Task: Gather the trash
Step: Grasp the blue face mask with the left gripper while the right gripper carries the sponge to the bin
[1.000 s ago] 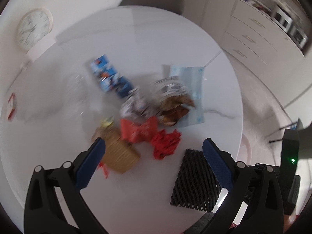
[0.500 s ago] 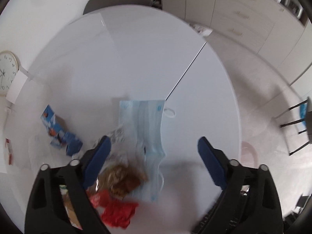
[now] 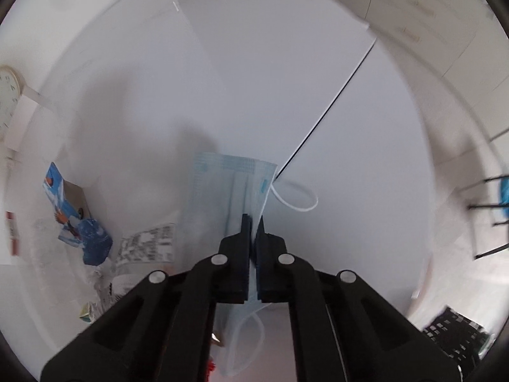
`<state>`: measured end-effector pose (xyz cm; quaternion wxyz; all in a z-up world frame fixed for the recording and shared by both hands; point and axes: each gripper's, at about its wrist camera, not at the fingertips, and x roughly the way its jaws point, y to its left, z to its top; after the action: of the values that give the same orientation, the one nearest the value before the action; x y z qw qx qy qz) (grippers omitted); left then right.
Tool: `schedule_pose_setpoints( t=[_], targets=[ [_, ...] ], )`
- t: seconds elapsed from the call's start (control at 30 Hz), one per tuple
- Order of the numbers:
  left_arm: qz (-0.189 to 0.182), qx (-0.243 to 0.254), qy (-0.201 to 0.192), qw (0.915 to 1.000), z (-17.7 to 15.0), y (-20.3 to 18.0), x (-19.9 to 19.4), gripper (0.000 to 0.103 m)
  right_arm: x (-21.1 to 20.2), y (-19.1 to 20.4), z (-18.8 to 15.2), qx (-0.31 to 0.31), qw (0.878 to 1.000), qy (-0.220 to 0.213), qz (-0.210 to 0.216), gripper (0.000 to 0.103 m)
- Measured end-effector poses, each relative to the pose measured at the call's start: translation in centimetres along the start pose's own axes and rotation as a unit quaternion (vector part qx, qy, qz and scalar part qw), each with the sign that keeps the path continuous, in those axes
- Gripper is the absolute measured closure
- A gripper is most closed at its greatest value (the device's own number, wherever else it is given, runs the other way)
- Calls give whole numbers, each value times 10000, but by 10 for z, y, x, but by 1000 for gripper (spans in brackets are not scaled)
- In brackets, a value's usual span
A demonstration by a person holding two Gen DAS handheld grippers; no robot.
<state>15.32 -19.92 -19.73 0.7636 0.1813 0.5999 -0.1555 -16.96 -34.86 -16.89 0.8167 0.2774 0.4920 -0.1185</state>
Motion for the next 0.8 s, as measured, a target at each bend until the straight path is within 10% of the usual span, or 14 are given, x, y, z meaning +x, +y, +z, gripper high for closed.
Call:
schedule_pose_setpoints(
  t=[0.2, 0.4, 0.8],
  targets=[
    [-1246, -371, -474, 9904, -1, 18, -50, 101, -4, -8, 5, -13, 9999, -101, -31, 93],
    [-2827, -1027, -668, 9514, -15, 39, -88, 101, -7, -18, 11, 15, 9995, -271, -137, 92],
    [-3230, -879, -830, 9386, -45, 45, -116, 101, 65, -80, -6, 383, 9945, 197, -959, 92]
  ],
)
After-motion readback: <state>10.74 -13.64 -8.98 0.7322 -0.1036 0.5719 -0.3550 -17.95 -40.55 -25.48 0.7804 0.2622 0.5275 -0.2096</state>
